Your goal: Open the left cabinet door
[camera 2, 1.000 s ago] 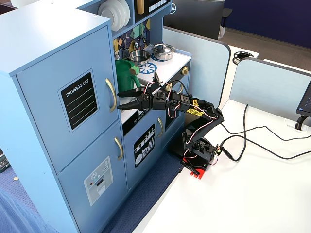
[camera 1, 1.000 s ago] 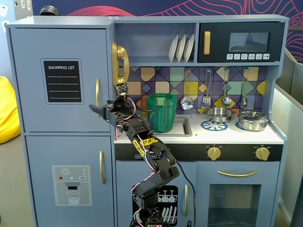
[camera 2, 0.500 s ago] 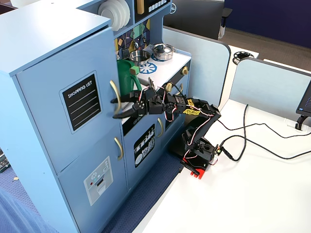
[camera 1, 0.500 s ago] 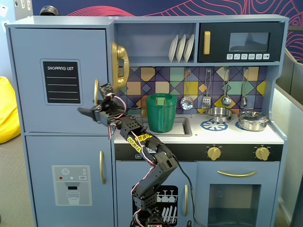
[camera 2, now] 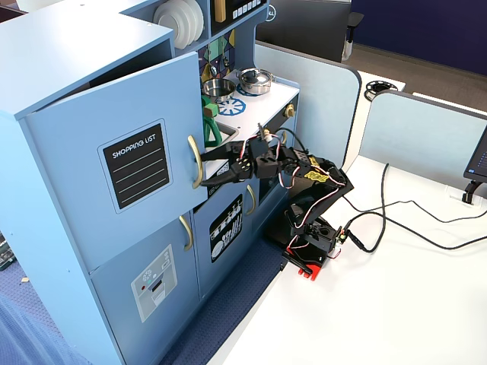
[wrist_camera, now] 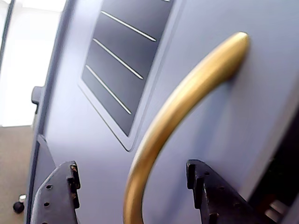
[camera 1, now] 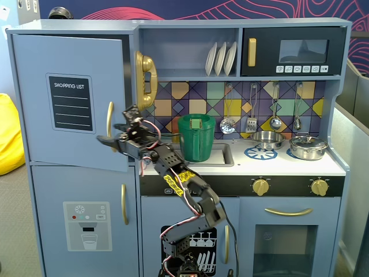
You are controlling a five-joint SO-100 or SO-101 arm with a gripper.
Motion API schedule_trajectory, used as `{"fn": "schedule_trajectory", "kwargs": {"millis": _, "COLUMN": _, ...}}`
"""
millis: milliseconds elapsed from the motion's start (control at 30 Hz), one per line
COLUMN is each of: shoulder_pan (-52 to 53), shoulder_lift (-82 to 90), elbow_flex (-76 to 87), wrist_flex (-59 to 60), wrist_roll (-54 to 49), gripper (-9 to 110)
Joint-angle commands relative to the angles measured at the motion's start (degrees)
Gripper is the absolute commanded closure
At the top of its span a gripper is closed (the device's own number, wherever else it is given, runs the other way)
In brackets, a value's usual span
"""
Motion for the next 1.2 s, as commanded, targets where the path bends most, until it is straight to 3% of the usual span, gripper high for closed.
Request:
{"fn": "schedule_trajectory", "kwargs": {"millis": 0, "shoulder_pan": 1.76, "shoulder_lift": 7.29, "elbow_flex": 0.09, "wrist_flex": 3.87, "wrist_roll": -1.23, "gripper": 80}}
{"fn": "schedule_trajectory", "kwargs": {"millis": 267, "shoulder_pan": 14.68, "shoulder_lift": 12.30, "elbow_flex": 0.00, "wrist_flex": 11.60, "wrist_roll": 4.83, "gripper": 80}}
{"fn": "schedule_trajectory", "kwargs": {"millis": 533, "shoulder_pan": 24.17, "shoulder_lift": 1.58, "elbow_flex": -5.89, "wrist_flex": 9.84, "wrist_roll": 10.99, "gripper": 81}}
{"fn": "schedule_trajectory", "kwargs": {"millis": 800, "shoulder_pan": 16.70, "shoulder_lift": -6.15, "elbow_flex": -9.14, "wrist_flex": 2.20, "wrist_roll": 6.15, "gripper": 83}}
{"fn": "schedule_trajectory", "kwargs": {"millis": 1167, "shoulder_pan": -5.27, "shoulder_lift": -4.75, "elbow_flex": -7.21, "wrist_flex": -2.64, "wrist_roll": -3.43, "gripper": 84}}
